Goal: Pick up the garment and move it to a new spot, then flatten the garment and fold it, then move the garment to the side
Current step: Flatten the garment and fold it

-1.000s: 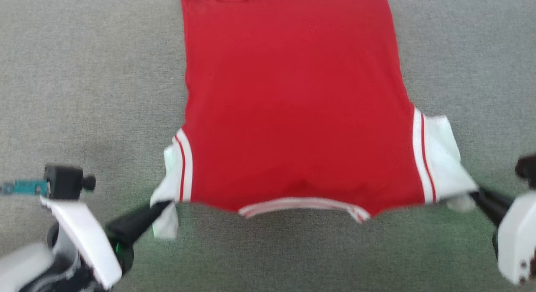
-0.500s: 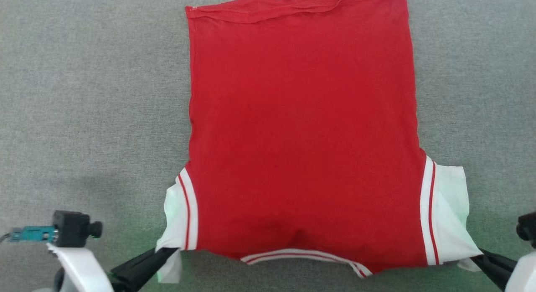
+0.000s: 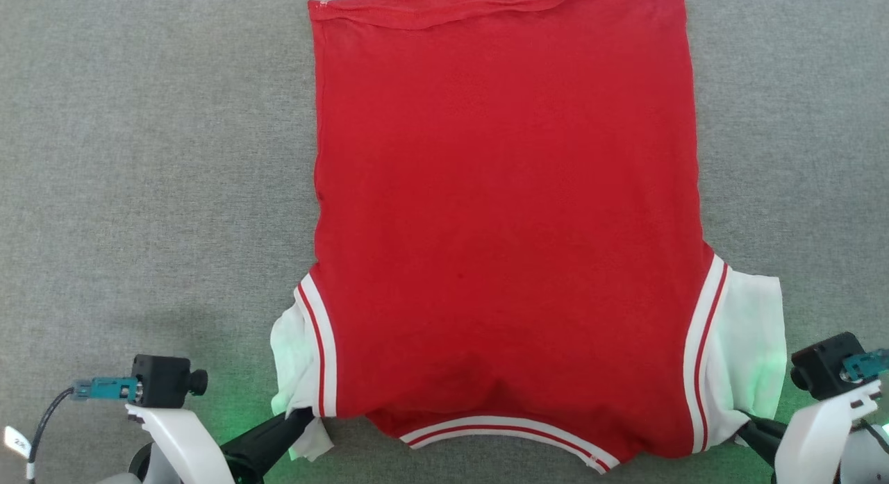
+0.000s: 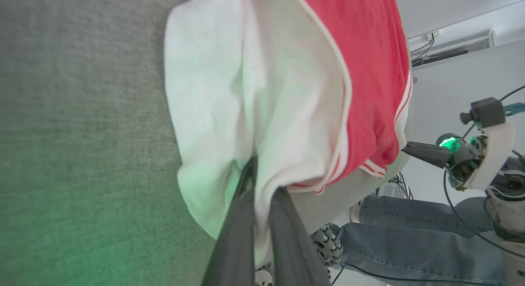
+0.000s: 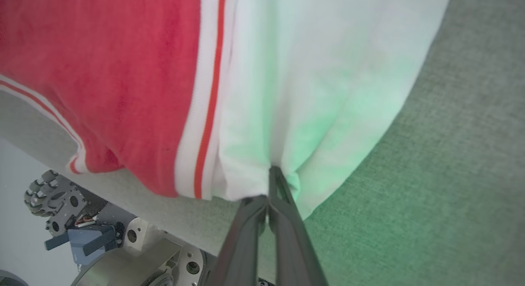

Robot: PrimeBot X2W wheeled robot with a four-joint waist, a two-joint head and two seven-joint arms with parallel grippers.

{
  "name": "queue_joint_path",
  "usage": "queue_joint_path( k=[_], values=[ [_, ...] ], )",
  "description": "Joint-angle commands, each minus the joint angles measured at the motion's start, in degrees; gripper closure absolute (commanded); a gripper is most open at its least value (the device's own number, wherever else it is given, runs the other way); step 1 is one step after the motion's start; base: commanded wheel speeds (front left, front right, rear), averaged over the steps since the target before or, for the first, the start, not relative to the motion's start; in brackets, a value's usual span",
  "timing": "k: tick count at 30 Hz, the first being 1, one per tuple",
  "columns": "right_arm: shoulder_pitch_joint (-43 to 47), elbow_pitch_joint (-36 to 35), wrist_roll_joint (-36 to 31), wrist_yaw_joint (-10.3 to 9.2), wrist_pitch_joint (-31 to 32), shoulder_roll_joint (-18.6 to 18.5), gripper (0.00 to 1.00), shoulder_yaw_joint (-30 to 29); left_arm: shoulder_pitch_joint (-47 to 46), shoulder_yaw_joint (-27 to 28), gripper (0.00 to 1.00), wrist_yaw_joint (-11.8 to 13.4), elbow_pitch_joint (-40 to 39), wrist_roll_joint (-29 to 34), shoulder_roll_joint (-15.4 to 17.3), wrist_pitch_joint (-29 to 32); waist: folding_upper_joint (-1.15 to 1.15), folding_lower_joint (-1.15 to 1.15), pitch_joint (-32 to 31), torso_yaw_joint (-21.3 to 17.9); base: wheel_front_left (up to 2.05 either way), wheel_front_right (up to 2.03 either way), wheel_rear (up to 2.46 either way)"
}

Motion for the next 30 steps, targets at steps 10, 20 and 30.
queue_joint_path(
  k=[10, 20, 30],
  values=[
    [-5.8, -2.0, 1.4, -0.10, -3.1, 0.3, 0.00, -5.5, 0.4, 1.3, 1.00, 0.1, -0.2, 1.6, -0.8, -0.7, 0.00, 0.00, -0.4, 1.9, 0.00, 0.00, 0.00],
    [-32.1, 1.3, -1.2, -0.06, 5.1, -3.7, 0.00, -11.5, -5.0, 0.6, 1.00, 0.1, -2.0, 7.8, -4.7, 1.2, 0.00, 0.00, 5.7, 8.6, 0.00, 0.00, 0.00],
    [-59.8, 25.8, -15.3, -0.06, 9.1, -7.0, 0.00, -4.0, -10.4, -0.5, 1.00, 0.1, -2.8, 11.4, -8.6, 2.6, 0.00, 0.00, 12.8, 14.9, 0.00, 0.00, 0.00]
  ],
)
